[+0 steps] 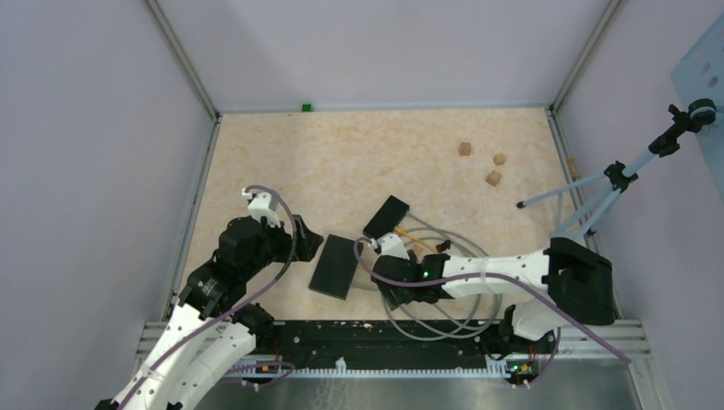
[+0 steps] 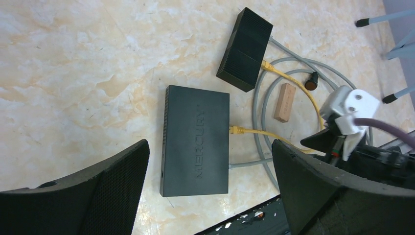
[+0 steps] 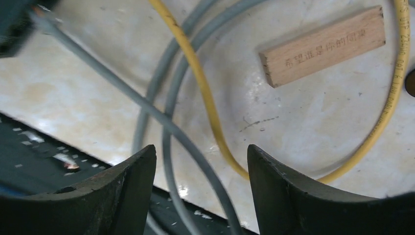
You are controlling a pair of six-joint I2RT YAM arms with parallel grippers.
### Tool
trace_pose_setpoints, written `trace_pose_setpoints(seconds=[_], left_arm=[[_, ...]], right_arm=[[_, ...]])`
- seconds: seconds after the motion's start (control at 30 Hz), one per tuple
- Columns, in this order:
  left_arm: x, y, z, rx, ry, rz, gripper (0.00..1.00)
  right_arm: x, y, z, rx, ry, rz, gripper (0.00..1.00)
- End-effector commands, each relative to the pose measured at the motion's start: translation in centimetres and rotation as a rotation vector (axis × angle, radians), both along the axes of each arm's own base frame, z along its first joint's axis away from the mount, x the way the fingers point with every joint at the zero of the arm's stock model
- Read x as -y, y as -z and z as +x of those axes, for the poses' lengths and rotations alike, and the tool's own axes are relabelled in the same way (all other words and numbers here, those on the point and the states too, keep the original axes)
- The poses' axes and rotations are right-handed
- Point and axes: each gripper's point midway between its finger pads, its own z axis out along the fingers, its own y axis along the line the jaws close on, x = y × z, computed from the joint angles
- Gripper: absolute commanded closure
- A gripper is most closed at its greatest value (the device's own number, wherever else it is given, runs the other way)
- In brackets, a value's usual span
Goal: Insert the plug into the switch port
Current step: Insert the connector into the switch port.
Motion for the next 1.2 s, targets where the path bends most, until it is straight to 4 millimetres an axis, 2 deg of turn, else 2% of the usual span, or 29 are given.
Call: trace_pose_setpoints(seconds=[0.0,0.1,0.27,0.37,0.4,0.63,0.73,0.77,0.8,0.87,0.93,1.07,1.17], left_arm=[[0.0,-1.5,0.5,0.048,-0.007,-0.012,0.01],[0.1,-1.4,0.5,0.042,-0.004,-0.01,0.01],[0.0,-1.5,0.5,0.047,-0.007,-0.012,0.01],[0.0,-1.4,0.6,0.045,-0.007,-0.011,0.01],[0.0,-1.3,0.6,0.045,-0.008,-0.01,0.01],[0.2,-1.0,0.9,0.034,-0.004,0.003,0.01],[-0.4,-0.8,1.3,0.034,-0.041,0.016,0.01],[-0.5,-0.8,1.3,0.031,-0.054,0.018,0.01],[-0.7,-0.8,1.4,0.027,-0.069,0.018,0.01],[-1.1,-0.7,1.4,0.019,-0.097,0.015,0.01],[-1.2,-0.4,1.4,0.009,-0.116,0.003,0.01],[-0.5,0.7,1.6,-0.019,-0.121,-0.044,0.01],[-0.3,2.0,2.3,-0.045,-0.171,-0.075,0.01]], right_arm=[[0.2,1.6,1.6,0.085,-0.018,-0.075,0.34],[-1.3,2.3,1.4,0.069,-0.077,-0.065,0.41],[-3.7,3.2,2.0,0.048,-0.086,0.004,0.81],[-4.7,3.3,3.5,0.052,-0.085,0.026,0.98],[-5.0,3.2,4.2,0.06,-0.084,0.031,1.0],[-6.6,1.8,12.8,0.147,-0.076,0.054,1.0],[-6.6,1.1,14.8,0.178,-0.089,0.049,1.0],[-6.6,0.8,14.8,0.181,-0.109,0.042,0.96],[-6.6,0.5,14.4,0.177,-0.14,0.045,0.88],[-6.4,-0.4,13.3,0.17,-0.191,0.075,0.63],[-5.4,-1.5,12.1,0.181,-0.231,0.11,0.46],[-3.4,-5.1,10.3,0.263,-0.313,0.187,0.38],[-3.1,-7.7,9.8,0.378,-0.424,0.236,0.37]])
